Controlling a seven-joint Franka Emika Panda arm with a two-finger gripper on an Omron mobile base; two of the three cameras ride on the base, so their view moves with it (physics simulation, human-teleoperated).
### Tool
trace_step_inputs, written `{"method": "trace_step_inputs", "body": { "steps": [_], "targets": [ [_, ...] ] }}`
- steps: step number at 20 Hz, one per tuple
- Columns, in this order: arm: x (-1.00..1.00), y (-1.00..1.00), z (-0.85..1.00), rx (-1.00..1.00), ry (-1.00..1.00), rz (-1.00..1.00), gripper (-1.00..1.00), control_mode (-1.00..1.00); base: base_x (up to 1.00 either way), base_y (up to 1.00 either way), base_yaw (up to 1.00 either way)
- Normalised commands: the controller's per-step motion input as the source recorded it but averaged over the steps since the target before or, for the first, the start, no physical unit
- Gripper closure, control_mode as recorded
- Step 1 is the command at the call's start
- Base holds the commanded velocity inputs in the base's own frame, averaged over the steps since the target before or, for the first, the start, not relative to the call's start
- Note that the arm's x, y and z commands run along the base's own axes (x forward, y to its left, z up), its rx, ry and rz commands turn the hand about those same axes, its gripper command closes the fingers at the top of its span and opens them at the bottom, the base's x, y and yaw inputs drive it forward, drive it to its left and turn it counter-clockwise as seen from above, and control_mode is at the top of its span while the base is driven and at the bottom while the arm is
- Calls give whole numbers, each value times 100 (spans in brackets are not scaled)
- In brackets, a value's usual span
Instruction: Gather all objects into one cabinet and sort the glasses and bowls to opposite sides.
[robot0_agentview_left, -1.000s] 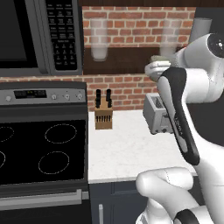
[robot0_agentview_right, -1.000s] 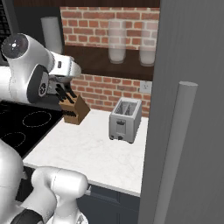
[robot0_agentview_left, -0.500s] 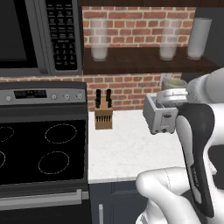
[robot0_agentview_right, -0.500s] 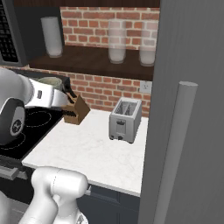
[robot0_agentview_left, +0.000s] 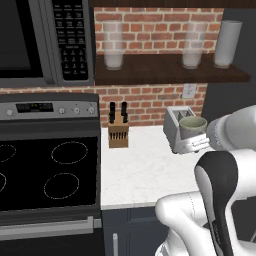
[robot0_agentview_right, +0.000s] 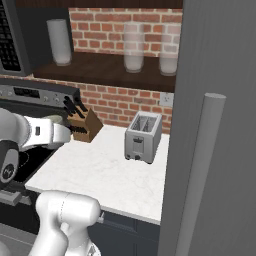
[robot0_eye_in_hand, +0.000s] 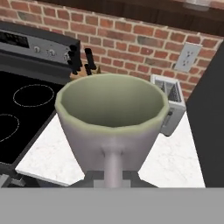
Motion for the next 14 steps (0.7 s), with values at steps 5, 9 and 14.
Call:
{"method": "trace_step_inputs", "body": {
  "steps": [5,9,14],
  "targets": [
    [0,0,0,0,0,0,100,-100,0,0,0],
    [0,0,0,0,0,0,100,100,-67,7,10],
    [0,0,0,0,0,0,100,100,-100,32,12]
  ]
}}
